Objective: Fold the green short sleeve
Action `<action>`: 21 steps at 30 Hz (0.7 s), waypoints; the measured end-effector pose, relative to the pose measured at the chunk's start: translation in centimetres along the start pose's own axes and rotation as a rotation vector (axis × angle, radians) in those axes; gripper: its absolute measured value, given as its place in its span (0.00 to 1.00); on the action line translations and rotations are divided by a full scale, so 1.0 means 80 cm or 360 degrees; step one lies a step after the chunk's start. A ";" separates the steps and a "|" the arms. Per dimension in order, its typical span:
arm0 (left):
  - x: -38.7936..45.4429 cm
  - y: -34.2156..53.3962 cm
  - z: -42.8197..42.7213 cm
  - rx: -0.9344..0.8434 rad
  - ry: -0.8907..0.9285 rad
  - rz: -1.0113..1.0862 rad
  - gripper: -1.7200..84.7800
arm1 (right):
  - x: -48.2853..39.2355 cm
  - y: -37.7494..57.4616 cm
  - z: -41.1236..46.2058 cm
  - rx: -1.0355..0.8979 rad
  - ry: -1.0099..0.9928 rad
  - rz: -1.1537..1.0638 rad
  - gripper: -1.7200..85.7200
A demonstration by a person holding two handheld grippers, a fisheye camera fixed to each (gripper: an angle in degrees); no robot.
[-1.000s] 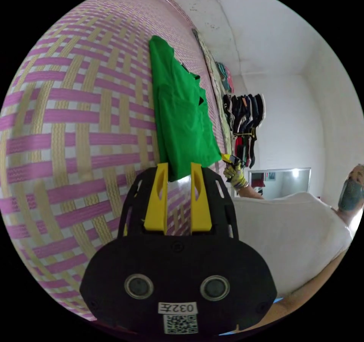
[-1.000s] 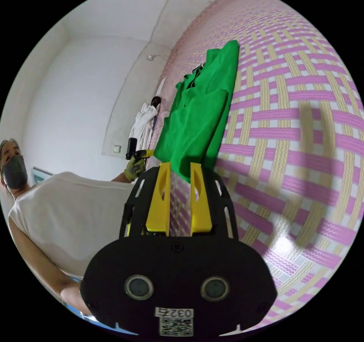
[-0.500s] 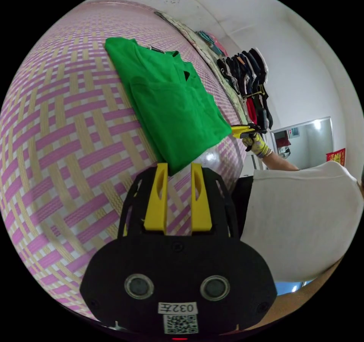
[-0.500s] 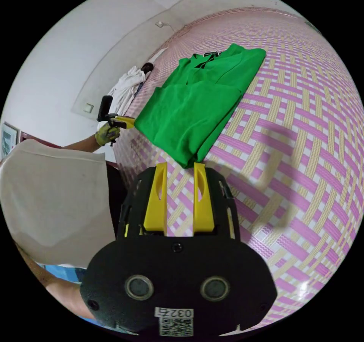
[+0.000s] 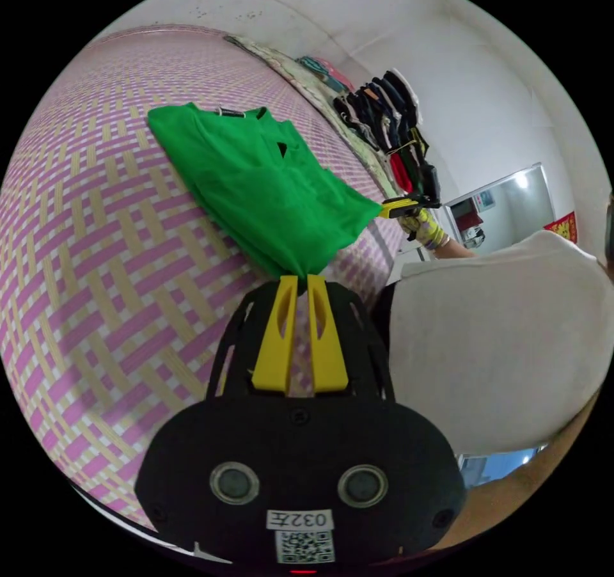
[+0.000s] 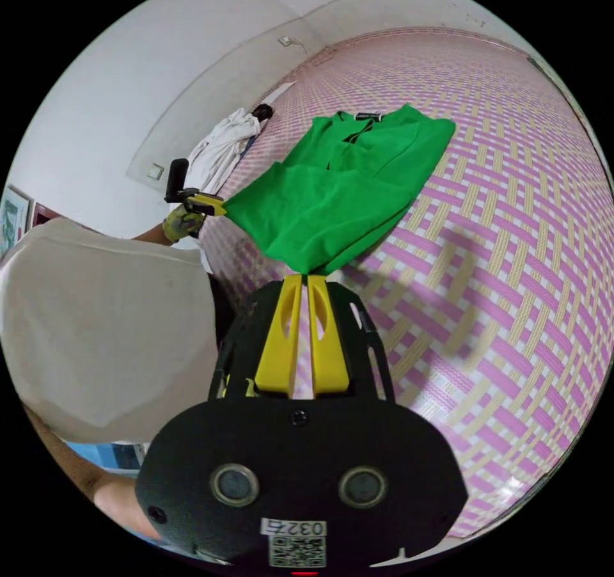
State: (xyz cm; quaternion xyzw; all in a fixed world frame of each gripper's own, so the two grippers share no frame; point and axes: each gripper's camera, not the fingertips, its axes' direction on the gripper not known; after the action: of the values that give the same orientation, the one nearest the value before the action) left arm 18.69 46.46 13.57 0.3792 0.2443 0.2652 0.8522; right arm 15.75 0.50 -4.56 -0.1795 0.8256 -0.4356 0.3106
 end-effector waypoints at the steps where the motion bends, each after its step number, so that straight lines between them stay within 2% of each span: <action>1: 0.008 0.015 -0.007 0.0011 0.0045 0.0005 0.00 | -0.008 0.009 -0.007 0.0005 -0.0050 -0.0020 0.01; 7: 0.019 0.059 -0.058 0.0092 0.0294 -0.0001 0.00 | -0.033 0.033 -0.038 0.0003 -0.0259 -0.0060 0.01; 12: -0.029 0.020 -0.094 0.0174 0.0366 0.0011 0.00 | 0.013 0.006 -0.053 0.0071 -0.0428 -0.0020 0.01; 16: -0.140 -0.047 -0.087 0.0214 0.0366 -0.0249 0.00 | 0.107 -0.046 -0.042 0.0193 -0.0611 0.0134 0.01; 21: -0.288 -0.088 -0.019 0.0202 0.0321 -0.0602 0.00 | 0.242 -0.107 0.017 0.0262 -0.0699 0.0458 0.01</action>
State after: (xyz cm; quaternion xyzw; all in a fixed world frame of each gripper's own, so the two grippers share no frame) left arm 2.60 28.56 12.13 0.3511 0.4112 0.1214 0.8324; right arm 2.50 -16.06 -4.91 -0.1246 0.7174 -0.4032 0.5544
